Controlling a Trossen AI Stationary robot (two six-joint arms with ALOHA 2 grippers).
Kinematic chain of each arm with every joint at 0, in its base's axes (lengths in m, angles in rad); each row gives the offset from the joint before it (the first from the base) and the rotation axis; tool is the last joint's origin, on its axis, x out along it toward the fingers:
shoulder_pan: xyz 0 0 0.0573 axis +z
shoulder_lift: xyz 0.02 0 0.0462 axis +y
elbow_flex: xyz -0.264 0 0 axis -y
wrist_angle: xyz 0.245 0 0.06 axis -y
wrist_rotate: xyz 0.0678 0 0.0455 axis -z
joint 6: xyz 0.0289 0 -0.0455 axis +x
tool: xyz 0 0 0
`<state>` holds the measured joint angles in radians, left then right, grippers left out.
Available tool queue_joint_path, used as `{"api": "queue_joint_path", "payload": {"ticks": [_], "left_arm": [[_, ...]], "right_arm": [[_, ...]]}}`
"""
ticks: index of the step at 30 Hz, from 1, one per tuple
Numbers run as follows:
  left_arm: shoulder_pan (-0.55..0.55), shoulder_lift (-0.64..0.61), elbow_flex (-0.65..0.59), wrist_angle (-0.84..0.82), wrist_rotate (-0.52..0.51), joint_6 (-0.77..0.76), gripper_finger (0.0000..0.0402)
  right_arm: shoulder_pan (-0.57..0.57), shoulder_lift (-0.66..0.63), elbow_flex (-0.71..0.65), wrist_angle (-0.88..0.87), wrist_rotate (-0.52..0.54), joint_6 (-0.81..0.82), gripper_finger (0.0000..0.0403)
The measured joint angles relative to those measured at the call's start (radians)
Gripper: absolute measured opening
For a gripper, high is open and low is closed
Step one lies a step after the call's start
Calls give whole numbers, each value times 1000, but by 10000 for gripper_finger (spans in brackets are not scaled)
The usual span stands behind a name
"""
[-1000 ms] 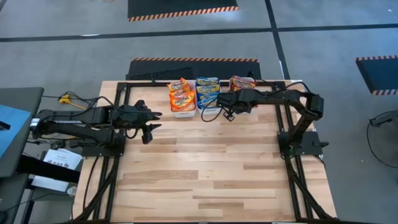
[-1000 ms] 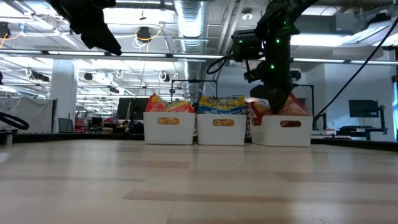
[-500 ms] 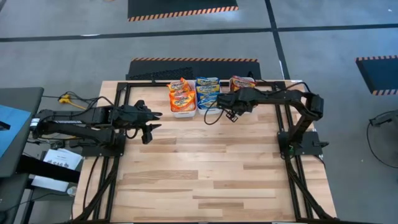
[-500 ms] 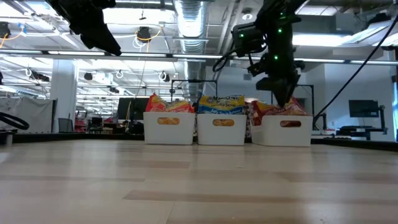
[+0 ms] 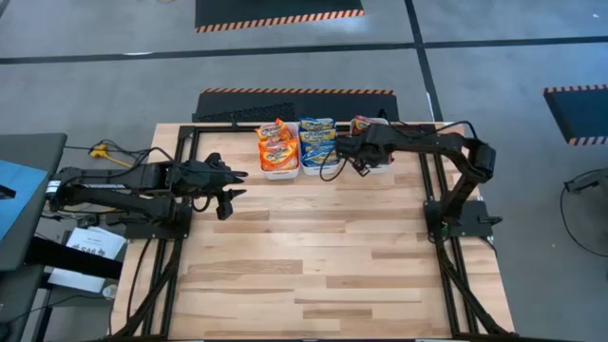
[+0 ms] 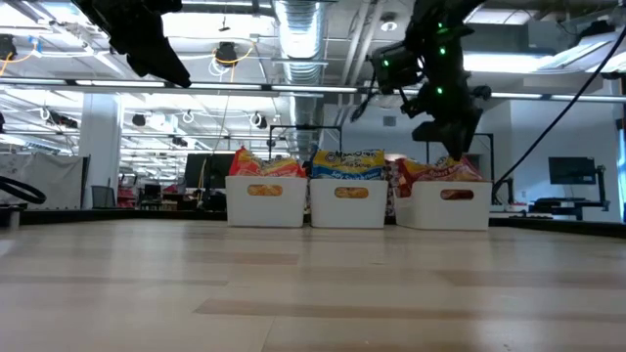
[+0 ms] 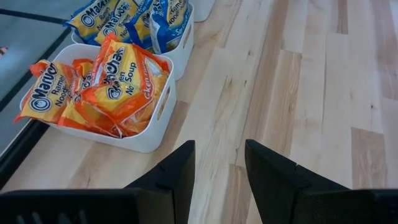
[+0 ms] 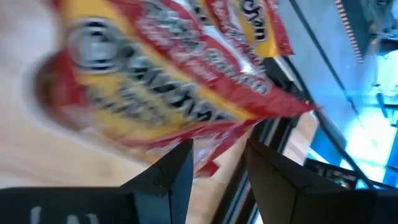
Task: Sort Maruchan noodles
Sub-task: Put the red noodle pack into the right white bin
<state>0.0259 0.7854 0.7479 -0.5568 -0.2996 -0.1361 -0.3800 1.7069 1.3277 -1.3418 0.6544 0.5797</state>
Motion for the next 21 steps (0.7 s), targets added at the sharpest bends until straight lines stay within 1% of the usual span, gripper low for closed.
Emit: {"api": "queue_joint_path", "payload": {"ticks": [4, 6, 11, 16, 21], "left_arm": [[0, 0, 0, 0, 0, -4, 130], [0, 0, 0, 0, 0, -3, 130], [0, 0, 0, 0, 1, -3, 130], [0, 0, 0, 0, 0, 9, 130], [0, 0, 0, 1, 1, 10, 130]], "right_arm": [[-31, 0, -46, 11, -2, 7, 170], [-41, 0, -63, 21, -21, 14, 170], [-41, 0, -123, 114, -86, 14, 170], [-39, 0, -170, 156, -94, 16, 170], [-48, -2, -184, 162, -121, 17, 170]]}}
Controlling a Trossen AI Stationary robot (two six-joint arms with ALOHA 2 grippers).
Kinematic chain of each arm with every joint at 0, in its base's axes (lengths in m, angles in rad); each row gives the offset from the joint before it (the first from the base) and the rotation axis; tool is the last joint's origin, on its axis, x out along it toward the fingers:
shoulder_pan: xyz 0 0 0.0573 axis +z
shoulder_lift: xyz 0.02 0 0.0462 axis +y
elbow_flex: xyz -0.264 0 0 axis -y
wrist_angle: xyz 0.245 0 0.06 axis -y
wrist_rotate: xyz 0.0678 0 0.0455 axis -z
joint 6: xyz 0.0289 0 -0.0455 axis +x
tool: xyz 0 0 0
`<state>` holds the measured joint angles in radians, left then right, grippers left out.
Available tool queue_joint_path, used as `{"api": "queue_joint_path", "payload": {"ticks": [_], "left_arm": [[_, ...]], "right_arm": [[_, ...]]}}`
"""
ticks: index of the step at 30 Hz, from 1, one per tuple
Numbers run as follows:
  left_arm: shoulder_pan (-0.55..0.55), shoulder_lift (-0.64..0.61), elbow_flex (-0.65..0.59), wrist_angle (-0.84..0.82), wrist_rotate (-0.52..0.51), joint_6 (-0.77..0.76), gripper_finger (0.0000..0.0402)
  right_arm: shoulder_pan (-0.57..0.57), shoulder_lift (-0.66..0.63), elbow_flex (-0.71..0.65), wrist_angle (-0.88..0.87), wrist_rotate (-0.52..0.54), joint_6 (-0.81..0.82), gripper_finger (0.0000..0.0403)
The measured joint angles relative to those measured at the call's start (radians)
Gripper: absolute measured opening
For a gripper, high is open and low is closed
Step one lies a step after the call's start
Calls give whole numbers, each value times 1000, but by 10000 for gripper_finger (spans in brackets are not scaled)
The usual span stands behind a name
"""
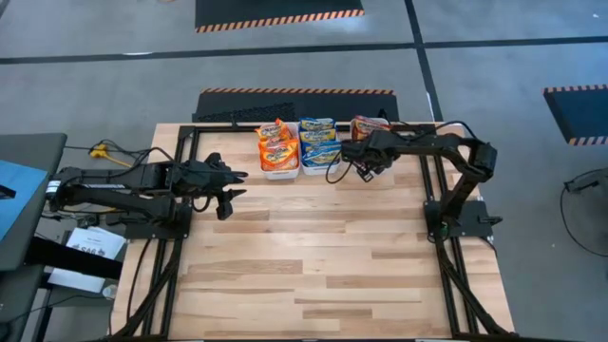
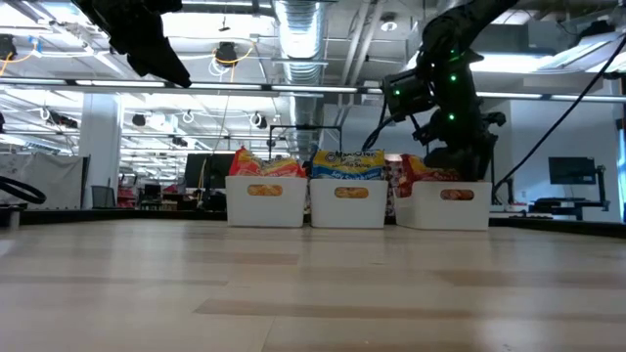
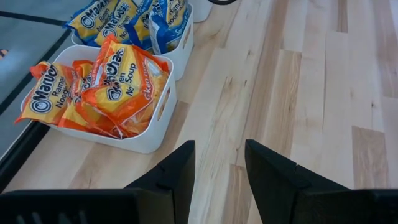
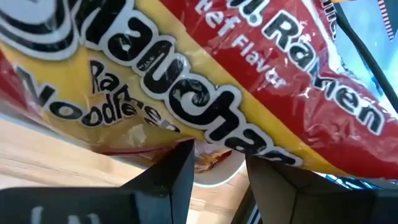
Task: Sort Maruchan noodles
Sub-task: Put the red noodle pack into the right white bin
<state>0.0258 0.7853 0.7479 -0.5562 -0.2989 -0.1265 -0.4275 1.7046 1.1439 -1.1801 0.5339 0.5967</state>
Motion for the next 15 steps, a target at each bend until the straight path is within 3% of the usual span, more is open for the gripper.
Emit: {"api": "queue_joint_path", "payload": {"ticks": [15], "left_arm": [[0, 0, 0, 0, 0, 0, 130]], "right_arm": [[95, -8, 122, -162, 18, 7, 152]]}}
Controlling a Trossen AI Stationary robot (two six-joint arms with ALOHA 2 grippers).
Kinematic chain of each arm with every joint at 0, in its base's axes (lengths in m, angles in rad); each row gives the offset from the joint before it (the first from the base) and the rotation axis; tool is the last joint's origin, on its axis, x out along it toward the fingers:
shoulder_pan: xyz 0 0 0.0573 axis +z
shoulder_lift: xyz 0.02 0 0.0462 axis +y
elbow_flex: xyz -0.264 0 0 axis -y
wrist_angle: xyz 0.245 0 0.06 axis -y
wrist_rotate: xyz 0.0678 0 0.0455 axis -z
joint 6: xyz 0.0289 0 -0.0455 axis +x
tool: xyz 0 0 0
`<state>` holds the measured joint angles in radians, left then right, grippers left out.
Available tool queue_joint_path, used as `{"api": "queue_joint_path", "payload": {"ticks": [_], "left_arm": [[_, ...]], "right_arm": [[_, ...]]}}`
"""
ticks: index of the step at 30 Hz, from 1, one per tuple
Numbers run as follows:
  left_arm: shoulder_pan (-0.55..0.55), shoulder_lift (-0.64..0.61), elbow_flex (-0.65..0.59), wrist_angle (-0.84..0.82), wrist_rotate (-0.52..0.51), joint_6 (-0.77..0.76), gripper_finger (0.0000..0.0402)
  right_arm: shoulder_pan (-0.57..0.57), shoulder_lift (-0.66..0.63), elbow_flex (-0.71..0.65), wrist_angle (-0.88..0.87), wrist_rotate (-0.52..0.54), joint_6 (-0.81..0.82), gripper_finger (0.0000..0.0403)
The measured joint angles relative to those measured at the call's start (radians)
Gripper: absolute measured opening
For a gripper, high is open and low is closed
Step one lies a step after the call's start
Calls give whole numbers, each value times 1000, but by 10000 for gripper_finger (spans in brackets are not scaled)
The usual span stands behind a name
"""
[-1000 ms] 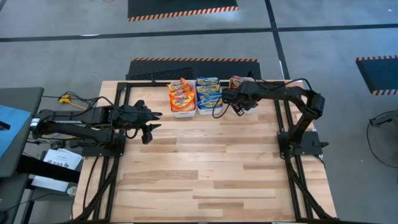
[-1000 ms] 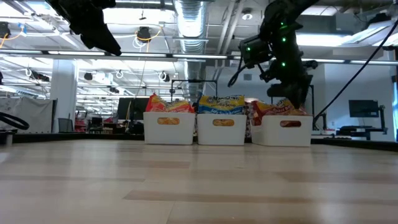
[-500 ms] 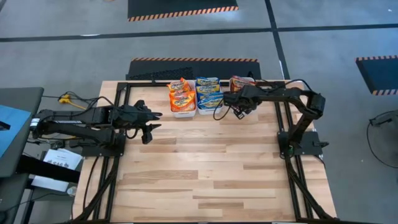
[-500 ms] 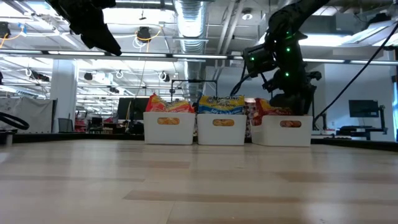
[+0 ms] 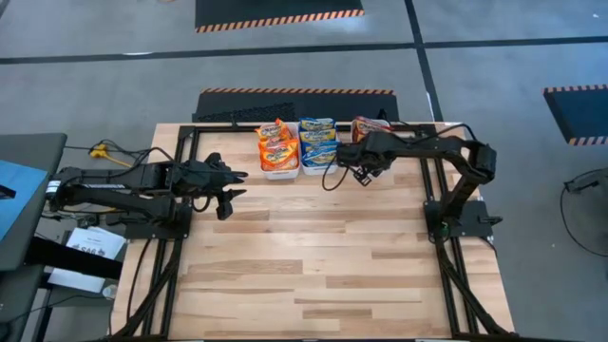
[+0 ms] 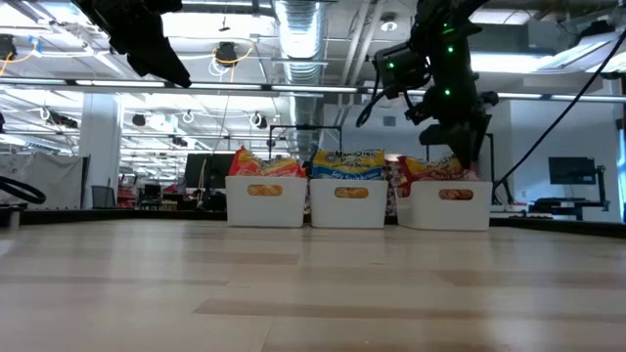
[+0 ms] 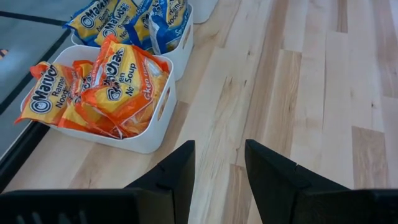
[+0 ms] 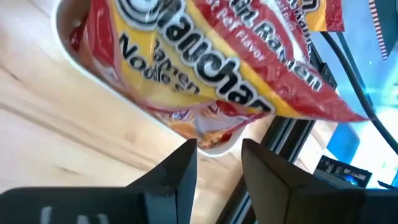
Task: Sort Maruchan noodles
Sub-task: Put the red noodle pack into the right white bin
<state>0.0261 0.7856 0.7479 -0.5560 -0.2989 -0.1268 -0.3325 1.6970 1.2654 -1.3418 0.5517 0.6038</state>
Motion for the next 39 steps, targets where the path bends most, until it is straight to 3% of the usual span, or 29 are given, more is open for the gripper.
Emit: {"api": "queue_joint_path", "payload": {"ticks": [9, 15, 21, 27, 33, 39], "left_arm": [[0, 0, 0, 0, 0, -9, 130], [0, 0, 0, 0, 0, -10, 130], [0, 0, 0, 0, 1, -18, 130], [0, 0, 0, 0, 1, -17, 130], [0, 0, 0, 0, 1, -17, 130], [0, 0, 0, 0, 1, -17, 130]], "right_arm": [[-1, 0, 87, -77, 91, 6, 152], [-19, 0, 169, -33, 195, -29, 150], [-95, 11, 171, 28, 174, -87, 150], [-143, 13, 114, 56, 65, -89, 150], [-158, 12, 16, 53, 68, -84, 149], [-144, 11, 22, 36, 87, -88, 149]]}}
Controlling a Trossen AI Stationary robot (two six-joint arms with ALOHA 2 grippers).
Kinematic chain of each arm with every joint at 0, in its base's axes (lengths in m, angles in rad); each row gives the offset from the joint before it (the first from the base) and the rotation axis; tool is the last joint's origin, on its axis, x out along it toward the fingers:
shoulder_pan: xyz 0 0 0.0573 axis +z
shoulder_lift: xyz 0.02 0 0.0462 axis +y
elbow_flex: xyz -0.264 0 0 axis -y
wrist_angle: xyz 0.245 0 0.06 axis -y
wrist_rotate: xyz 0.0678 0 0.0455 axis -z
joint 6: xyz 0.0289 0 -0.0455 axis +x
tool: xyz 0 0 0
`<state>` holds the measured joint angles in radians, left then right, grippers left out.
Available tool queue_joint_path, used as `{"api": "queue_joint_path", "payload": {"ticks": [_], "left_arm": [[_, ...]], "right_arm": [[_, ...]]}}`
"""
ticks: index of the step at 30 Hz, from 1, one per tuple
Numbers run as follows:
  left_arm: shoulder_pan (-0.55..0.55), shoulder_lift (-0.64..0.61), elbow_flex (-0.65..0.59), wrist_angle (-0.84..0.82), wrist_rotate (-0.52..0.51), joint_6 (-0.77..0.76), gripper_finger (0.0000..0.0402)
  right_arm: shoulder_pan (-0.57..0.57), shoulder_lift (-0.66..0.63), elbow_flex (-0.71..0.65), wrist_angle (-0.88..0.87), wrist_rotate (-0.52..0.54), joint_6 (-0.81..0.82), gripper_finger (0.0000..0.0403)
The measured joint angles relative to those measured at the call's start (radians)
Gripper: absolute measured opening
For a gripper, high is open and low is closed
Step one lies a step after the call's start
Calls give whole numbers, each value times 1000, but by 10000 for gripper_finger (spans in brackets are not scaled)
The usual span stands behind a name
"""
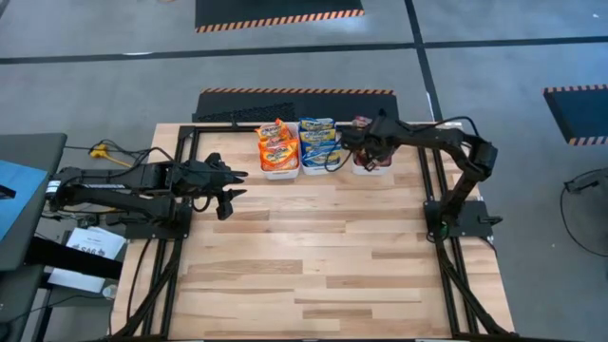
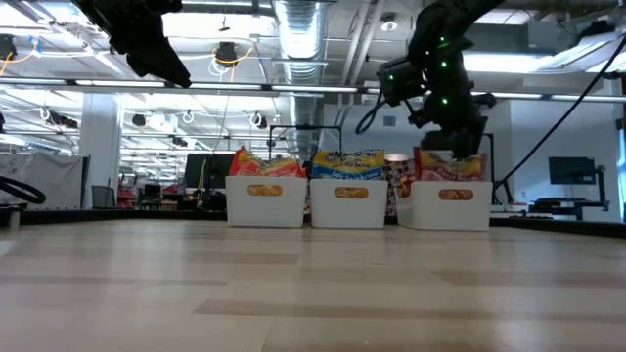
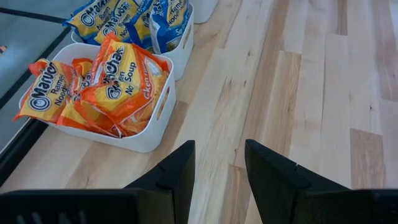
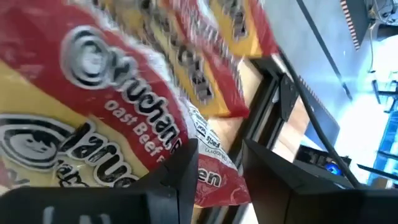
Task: Sort Maruchan noodles
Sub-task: Put the red noodle pack into the right white bin, then return to Home Position
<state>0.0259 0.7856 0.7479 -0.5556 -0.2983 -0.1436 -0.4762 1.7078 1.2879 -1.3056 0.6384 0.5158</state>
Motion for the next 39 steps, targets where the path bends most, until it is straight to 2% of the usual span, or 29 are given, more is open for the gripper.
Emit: {"api": "queue_joint_path", "payload": {"ticks": [12, 23, 33, 36, 39], "left_arm": [[0, -25, 0, 54, -1, 38, 130], [0, -161, 0, 53, 4, 12, 130], [0, -213, 0, 16, 7, 13, 130], [-3, -250, -42, 50, 5, 3, 130], [-17, -314, -135, 111, 13, 0, 130]], "right_arm": [[31, -2, 48, -15, 20, -8, 149], [66, -2, 48, -104, 52, 5, 149], [91, -21, 59, -155, 131, 17, 150], [97, -58, 91, -188, 156, 63, 150], [106, -114, 114, -186, 163, 85, 150]]}}
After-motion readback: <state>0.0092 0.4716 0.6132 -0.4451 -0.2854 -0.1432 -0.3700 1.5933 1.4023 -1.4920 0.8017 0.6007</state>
